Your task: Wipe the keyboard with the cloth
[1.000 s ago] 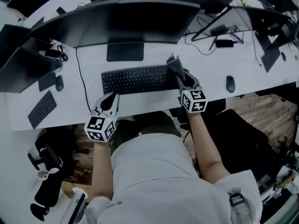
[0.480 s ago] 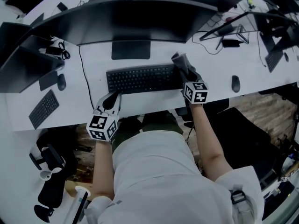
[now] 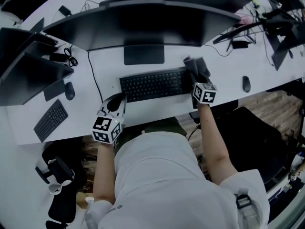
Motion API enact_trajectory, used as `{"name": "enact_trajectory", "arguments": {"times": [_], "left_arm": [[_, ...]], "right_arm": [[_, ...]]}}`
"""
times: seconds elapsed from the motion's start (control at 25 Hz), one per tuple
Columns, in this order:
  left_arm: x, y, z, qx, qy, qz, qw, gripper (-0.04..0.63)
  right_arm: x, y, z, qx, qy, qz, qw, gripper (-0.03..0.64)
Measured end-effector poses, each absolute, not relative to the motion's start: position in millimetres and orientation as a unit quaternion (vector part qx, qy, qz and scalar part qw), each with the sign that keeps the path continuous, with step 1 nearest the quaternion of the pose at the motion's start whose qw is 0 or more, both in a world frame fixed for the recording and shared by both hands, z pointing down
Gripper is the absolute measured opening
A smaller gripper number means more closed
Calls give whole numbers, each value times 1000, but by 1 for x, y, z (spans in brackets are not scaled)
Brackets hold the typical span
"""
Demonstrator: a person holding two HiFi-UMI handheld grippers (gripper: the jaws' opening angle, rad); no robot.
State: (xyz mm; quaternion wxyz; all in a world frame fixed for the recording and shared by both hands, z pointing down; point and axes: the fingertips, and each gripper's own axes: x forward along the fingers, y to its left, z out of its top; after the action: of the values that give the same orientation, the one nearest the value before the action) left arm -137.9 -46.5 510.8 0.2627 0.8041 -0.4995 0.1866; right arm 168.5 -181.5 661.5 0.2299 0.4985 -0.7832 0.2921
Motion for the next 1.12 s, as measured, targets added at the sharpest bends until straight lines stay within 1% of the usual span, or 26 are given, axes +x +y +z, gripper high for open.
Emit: {"name": "enact_trajectory", "arguments": {"times": [0.48,1.12], "left_arm": [[-181,-58,518,827,-460,191,260,2],[-226,-53,529,837,-438,179,275,2]], "right_arm": [[121,-172,661,520,-765,297,237,106],[21,-150,658,487,-786,285,253,106]]}}
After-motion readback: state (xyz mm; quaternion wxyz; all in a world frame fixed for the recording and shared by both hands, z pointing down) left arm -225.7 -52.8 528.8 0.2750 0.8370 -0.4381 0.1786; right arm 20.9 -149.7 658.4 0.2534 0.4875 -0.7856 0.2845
